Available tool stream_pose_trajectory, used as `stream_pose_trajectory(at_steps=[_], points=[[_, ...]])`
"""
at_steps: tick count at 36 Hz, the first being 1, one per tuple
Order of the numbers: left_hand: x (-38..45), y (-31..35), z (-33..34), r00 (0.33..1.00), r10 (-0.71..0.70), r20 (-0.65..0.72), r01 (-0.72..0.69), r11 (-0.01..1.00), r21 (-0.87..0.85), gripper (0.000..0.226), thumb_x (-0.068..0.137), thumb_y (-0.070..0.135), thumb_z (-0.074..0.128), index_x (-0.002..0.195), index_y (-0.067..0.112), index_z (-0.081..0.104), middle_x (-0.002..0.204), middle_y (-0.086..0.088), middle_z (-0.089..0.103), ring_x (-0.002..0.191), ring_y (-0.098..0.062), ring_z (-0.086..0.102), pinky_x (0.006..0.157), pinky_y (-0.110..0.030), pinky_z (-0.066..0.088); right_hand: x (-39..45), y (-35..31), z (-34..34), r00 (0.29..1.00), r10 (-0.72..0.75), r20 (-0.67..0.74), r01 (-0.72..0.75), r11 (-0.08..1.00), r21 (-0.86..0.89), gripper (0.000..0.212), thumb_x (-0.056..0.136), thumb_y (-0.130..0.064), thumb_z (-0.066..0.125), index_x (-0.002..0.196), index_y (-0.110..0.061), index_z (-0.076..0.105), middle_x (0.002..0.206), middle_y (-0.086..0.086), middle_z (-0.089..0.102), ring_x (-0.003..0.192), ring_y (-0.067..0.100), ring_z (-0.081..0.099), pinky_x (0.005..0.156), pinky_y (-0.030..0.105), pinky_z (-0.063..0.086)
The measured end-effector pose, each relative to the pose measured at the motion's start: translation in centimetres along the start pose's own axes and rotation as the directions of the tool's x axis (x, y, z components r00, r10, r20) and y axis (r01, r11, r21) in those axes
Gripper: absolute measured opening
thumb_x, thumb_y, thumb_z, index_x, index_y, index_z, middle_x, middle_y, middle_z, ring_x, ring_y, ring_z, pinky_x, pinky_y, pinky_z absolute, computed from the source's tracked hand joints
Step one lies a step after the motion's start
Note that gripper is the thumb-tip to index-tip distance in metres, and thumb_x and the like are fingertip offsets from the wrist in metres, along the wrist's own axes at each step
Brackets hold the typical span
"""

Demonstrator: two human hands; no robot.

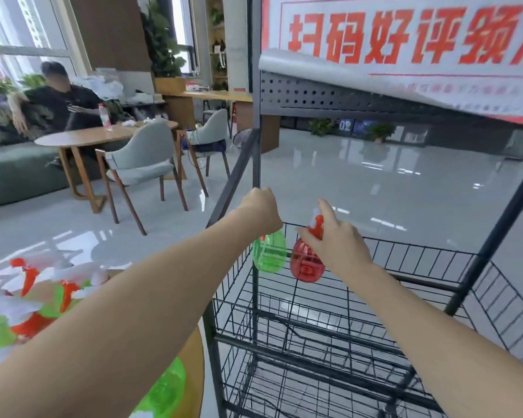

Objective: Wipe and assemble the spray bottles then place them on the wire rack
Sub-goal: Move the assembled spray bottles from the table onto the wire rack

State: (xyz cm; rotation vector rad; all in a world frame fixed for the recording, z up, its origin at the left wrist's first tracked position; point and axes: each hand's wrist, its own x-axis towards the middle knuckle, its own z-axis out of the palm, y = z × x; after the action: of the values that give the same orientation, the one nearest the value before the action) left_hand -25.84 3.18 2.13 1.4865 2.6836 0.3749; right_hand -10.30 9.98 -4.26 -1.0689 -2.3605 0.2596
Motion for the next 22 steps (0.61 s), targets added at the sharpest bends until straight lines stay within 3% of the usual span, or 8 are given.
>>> stream_pose_trajectory(at_steps=[4,7,12,16,22], points=[[-1.7,-0.4,-1.3,0.999,0.030,-0.021,-0.031,0.999,-0.033,0.050,0.097,0.028,0.069,0.133,0.002,0.045,0.109,-0.009,0.052,0.085,-0.025,0.056,0.058,-0.029,0.046,-1.2,-0.8,-1.6,0.999,0.049,0.006,-0.050,0.999,0.008,0.086,0.097,-0.064,0.055,0.159,-0.016,0.021,0.109,0.020,0.070,0.099,0.040,0.066,0.075,0.042,0.053],[-3.8,-0.8,-2.8,0.998,0.059,-0.034,-0.060,0.998,-0.033,0.055,0.096,0.037,0.071,0.132,0.003,0.047,0.103,-0.008,0.050,0.089,-0.027,0.055,0.067,-0.034,0.047,-2.8,-1.5,-3.2,0.997,0.068,-0.025,-0.069,0.998,-0.009,0.083,0.097,-0.064,0.053,0.156,-0.013,0.025,0.102,0.019,0.070,0.092,0.038,0.067,0.069,0.039,0.052],[-9.0,-1.7,-5.6,0.994,0.095,-0.046,-0.093,0.995,0.029,0.047,0.099,0.046,0.065,0.117,0.003,0.060,0.086,-0.004,0.051,0.074,-0.020,0.056,0.053,-0.025,0.042,-5.9,-3.9,-5.8,0.995,0.070,-0.076,-0.071,0.997,-0.003,0.067,0.100,-0.061,0.050,0.147,-0.014,0.040,0.100,0.017,0.071,0.092,0.038,0.067,0.071,0.038,0.051],[-13.9,-3.1,-7.6,0.992,0.092,-0.087,-0.089,0.996,0.031,0.041,0.099,0.038,0.065,0.118,0.002,0.064,0.087,-0.004,0.054,0.063,-0.011,0.051,0.046,-0.020,0.037,-9.2,-7.8,-7.9,0.997,0.009,-0.071,-0.012,0.999,-0.040,0.054,0.104,-0.055,0.046,0.141,-0.016,0.050,0.109,0.014,0.072,0.100,0.037,0.067,0.075,0.036,0.046],[-21.2,-6.1,-9.7,0.984,0.097,-0.150,-0.085,0.993,0.086,0.024,0.098,0.033,0.063,0.097,0.009,0.061,0.077,0.000,0.051,0.064,-0.012,0.046,0.050,-0.023,0.033,-14.2,-14.6,-8.9,0.995,-0.084,-0.048,0.085,0.996,0.013,0.041,0.103,-0.053,0.048,0.125,-0.022,0.063,0.112,0.012,0.071,0.107,0.035,0.064,0.075,0.037,0.044]])
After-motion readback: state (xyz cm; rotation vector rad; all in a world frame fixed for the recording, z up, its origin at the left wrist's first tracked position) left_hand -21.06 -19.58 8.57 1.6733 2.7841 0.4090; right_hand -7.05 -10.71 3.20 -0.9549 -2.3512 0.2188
